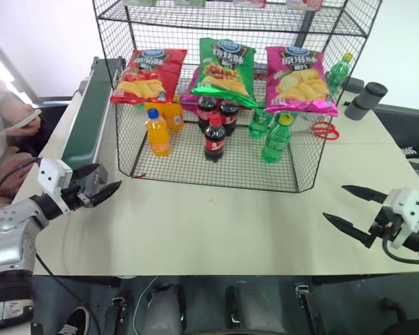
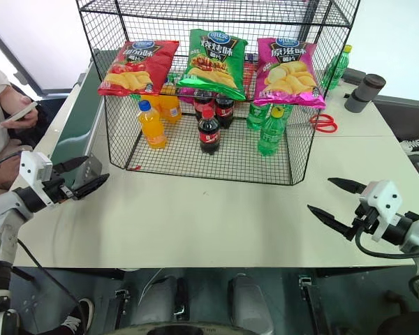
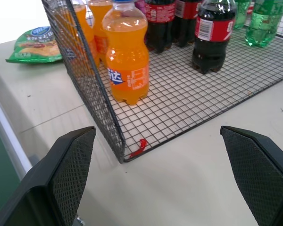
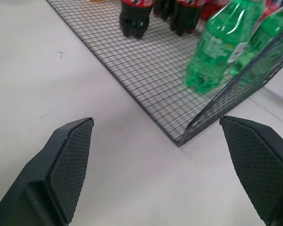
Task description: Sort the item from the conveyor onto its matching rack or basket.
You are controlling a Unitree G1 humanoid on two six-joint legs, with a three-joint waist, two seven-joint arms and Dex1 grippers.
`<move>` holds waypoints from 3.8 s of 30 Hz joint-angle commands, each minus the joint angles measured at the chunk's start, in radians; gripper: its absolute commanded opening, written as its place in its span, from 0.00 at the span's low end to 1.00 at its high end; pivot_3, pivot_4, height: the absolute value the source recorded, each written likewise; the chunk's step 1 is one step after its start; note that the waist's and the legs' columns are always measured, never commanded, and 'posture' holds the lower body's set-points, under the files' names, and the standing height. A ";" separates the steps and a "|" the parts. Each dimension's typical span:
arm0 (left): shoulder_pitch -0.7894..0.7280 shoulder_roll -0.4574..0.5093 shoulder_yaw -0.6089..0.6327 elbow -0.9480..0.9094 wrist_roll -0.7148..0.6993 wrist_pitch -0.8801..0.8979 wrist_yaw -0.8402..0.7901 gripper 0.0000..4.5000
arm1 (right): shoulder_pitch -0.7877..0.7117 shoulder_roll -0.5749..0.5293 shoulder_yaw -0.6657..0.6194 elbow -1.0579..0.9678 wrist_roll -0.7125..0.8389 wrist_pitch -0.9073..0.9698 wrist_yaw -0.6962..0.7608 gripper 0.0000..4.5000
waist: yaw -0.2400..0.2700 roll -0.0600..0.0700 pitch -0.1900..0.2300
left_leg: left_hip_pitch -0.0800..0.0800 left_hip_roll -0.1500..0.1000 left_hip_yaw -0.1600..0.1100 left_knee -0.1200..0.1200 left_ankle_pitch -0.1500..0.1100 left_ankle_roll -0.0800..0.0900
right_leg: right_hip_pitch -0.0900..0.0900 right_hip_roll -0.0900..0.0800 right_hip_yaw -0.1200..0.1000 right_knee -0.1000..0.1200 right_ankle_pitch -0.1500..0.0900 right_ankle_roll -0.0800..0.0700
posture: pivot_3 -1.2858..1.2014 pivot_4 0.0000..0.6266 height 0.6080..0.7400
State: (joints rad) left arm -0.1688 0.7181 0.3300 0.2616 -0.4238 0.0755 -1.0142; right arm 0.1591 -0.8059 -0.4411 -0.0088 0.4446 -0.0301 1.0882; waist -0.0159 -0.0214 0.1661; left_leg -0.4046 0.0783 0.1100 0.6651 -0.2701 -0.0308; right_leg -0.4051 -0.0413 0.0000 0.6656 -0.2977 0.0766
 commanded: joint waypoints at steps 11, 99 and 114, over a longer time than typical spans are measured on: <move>-0.064 0.031 0.035 -0.016 -0.021 0.019 0.033 1.00 | -0.074 -0.009 0.011 0.049 -0.038 -0.049 -0.004 0.99 | 0.004 0.000 0.000 | 0.000 -0.001 0.000 0.000 0.000 0.000 | 0.000 -0.001 0.000 0.000 0.000 0.000 | 0.52 0.24 1.00; -0.030 0.013 -0.041 -0.019 0.019 -0.035 -0.012 1.00 | -0.131 -0.003 0.130 0.056 -0.096 -0.059 -0.034 0.99 | 0.003 0.000 0.000 | 0.000 -0.001 0.001 0.000 0.000 0.000 | 0.000 -0.001 0.000 0.001 0.000 0.000 | 0.52 0.24 1.00; 0.028 -0.007 -0.033 -0.062 0.025 -0.045 0.012 1.00 | -0.176 0.005 0.180 0.068 -0.110 -0.061 -0.029 0.99 | 0.006 0.000 0.000 | 0.000 -0.001 0.001 0.001 0.000 0.000 | 0.000 -0.001 0.000 0.001 0.000 0.000 | 0.52 0.24 1.00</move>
State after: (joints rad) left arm -0.1251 0.6934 0.2819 0.2197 -0.3967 0.0397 -1.0001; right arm -0.0141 -0.8027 -0.2482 0.0758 0.3288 -0.0781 1.0604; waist -0.0099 -0.0213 0.1659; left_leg -0.4046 0.0776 0.1109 0.6659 -0.2698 -0.0312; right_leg -0.4048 -0.0425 -0.0001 0.6665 -0.2976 0.0768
